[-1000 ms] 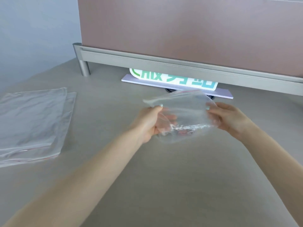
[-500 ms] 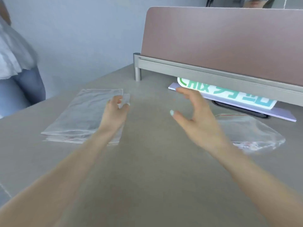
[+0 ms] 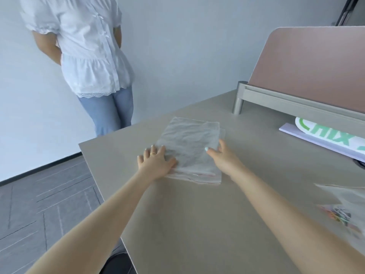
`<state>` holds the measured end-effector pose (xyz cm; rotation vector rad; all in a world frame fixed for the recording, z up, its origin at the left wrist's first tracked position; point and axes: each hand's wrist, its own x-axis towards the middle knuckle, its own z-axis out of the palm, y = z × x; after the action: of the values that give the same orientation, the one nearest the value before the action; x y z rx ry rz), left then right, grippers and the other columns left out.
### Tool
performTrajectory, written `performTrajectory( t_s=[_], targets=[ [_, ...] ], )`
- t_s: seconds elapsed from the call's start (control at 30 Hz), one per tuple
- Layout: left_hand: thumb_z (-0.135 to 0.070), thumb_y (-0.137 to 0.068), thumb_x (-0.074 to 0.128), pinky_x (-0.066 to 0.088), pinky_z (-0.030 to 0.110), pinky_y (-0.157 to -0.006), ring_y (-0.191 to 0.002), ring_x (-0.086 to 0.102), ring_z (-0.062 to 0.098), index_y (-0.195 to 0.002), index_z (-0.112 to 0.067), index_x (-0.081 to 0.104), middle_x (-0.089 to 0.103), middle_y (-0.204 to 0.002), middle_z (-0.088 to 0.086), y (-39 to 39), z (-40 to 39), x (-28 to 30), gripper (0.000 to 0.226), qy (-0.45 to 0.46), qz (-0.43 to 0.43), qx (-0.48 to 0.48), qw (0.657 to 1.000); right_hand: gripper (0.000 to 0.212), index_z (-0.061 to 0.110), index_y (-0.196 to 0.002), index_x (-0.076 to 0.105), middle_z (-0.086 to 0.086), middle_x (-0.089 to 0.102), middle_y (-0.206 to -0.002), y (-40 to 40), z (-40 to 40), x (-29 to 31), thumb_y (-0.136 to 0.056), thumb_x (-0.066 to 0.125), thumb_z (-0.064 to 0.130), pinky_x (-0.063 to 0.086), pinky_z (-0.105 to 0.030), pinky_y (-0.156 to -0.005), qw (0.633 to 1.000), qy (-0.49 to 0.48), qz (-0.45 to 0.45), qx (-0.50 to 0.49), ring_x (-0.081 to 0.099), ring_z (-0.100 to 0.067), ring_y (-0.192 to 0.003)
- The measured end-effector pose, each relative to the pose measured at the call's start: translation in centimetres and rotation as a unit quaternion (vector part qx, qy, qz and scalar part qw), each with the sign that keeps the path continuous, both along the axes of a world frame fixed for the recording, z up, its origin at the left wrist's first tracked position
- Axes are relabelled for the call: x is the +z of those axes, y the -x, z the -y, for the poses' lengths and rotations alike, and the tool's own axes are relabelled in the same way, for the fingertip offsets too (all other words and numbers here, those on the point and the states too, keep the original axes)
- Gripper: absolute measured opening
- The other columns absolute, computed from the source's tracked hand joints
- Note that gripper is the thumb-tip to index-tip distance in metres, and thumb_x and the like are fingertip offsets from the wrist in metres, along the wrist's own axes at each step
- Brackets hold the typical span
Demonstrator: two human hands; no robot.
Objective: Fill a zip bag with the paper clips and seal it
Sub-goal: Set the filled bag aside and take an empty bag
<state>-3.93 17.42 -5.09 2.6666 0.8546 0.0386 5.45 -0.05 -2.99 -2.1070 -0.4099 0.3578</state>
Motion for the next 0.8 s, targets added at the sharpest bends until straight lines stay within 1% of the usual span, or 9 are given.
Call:
performTrajectory(
  t_s=[0.1, 0.2, 0.33, 0.4, 0.5, 0.57, 0.67, 0.73, 0.8],
  targets=[
    [-0.05, -0.091, 0.037, 0.011, 0.039, -0.111, -0.142, 0.01, 0.025, -0.144, -0.023, 0.021, 0.014, -0.155, 0.007, 0.5, 1.0, 0.5, 0.062, 0.011, 0.015, 0.003, 1.0, 0.06, 0.012, -0.133, 0.038, 0.002, 0.052, -0.12, -1.3, -1.7, 0.1, -0.08, 0.066, 0.013, 0.044, -0.034, -0.094, 0.977, -0.172, -0.074, -0.108, 0.054, -0.02, -0.107],
    [-0.046, -0.091, 0.041, 0.019, 0.039, -0.107, -0.137, 0.02, 0.027, -0.139, -0.02, 0.032, 0.028, -0.148, 0.007, 1.6, 1.6, 1.3, 0.055, 0.035, 0.026, -0.01, 0.999, 0.08, 0.015, -0.142, 0.025, -0.011, 0.052, -0.126, -2.3, -2.0, -0.3, -0.075, 0.069, 0.005, 0.052, -0.044, -0.085, 0.949, -0.216, -0.161, -0.167, 0.061, -0.027, -0.1],
    [-0.036, -0.088, 0.051, 0.029, 0.037, -0.104, -0.131, 0.028, 0.03, -0.133, -0.021, 0.041, 0.038, -0.14, 0.005, 3.4, 1.6, 1.7, 0.049, 0.096, 0.056, -0.027, 0.993, 0.049, 0.001, -0.128, 0.046, -0.006, 0.064, -0.07, -1.6, -1.1, 0.4, -0.081, 0.062, -0.001, 0.05, -0.02, -0.04, 0.956, -0.197, -0.191, -0.105, 0.06, -0.008, -0.042],
    [-0.03, -0.088, 0.054, 0.036, 0.037, -0.102, -0.127, 0.039, 0.03, -0.139, -0.02, 0.036, 0.039, -0.142, 0.009, 4.3, 1.3, 2.0, 0.055, 0.164, 0.111, -0.005, 0.98, 0.065, 0.012, -0.137, 0.036, -0.005, 0.065, -0.087, -1.2, -0.8, 0.8, -0.08, 0.064, 0.001, 0.053, -0.024, -0.049, 0.976, -0.15, -0.136, -0.078, 0.065, -0.015, -0.063],
    [-0.025, -0.089, 0.056, 0.045, 0.03, -0.082, -0.097, 0.059, 0.025, -0.137, -0.015, 0.037, 0.05, -0.13, 0.012, 5.7, 0.9, 2.5, 0.053, 0.297, 0.218, 0.061, 0.928, 0.089, 0.04, -0.144, 0.004, -0.007, 0.059, -0.116, 0.7, -0.3, 3.0, -0.081, 0.057, 0.006, 0.046, -0.026, -0.054, 0.997, -0.063, 0.047, 0.004, 0.058, -0.017, -0.079],
    [-0.026, -0.09, 0.056, 0.044, 0.026, -0.071, -0.076, 0.055, 0.019, -0.128, -0.014, 0.045, 0.059, -0.102, 0.008, 7.0, 0.5, 2.7, 0.041, 0.391, 0.264, 0.096, 0.876, 0.077, 0.044, -0.141, 0.021, 0.001, 0.052, -0.13, 2.4, -0.2, 5.4, -0.084, 0.05, 0.001, 0.049, -0.023, -0.06, 0.986, -0.078, 0.121, 0.082, 0.056, -0.01, -0.087],
    [-0.033, -0.094, 0.05, 0.044, 0.021, -0.066, -0.066, 0.055, 0.011, -0.102, -0.015, 0.054, 0.054, -0.08, 0.0, 9.3, 0.5, 3.3, 0.02, 0.53, 0.306, 0.085, 0.786, 0.051, 0.039, -0.11, 0.059, 0.007, 0.063, -0.091, 5.4, 0.2, 8.8, -0.086, 0.048, -0.004, 0.051, -0.022, -0.078, 0.967, -0.149, 0.112, 0.174, 0.054, -0.012, -0.081],
    [-0.039, -0.096, 0.043, 0.047, 0.016, -0.059, -0.061, 0.058, -0.004, -0.105, -0.017, 0.051, 0.053, -0.074, -0.016, 11.0, 0.7, 3.7, 0.026, 0.589, 0.299, 0.066, 0.748, 0.045, 0.037, -0.104, 0.061, 0.014, 0.063, -0.072, 7.1, 0.7, 10.3, -0.087, 0.049, -0.004, 0.046, -0.006, -0.064, 0.955, -0.187, 0.1, 0.21, 0.053, -0.003, -0.067],
    [-0.04, -0.099, 0.032, 0.048, 0.01, -0.054, -0.059, 0.059, -0.013, -0.1, -0.021, 0.05, 0.058, -0.073, -0.025, 12.7, 0.5, 4.1, 0.026, 0.603, 0.284, 0.043, 0.744, 0.048, 0.038, -0.107, 0.059, 0.015, 0.066, -0.073, 8.3, 0.6, 10.8, -0.087, 0.049, -0.004, 0.043, -0.007, -0.06, 0.946, -0.201, 0.098, 0.236, 0.054, -0.002, -0.064]
  ],
)
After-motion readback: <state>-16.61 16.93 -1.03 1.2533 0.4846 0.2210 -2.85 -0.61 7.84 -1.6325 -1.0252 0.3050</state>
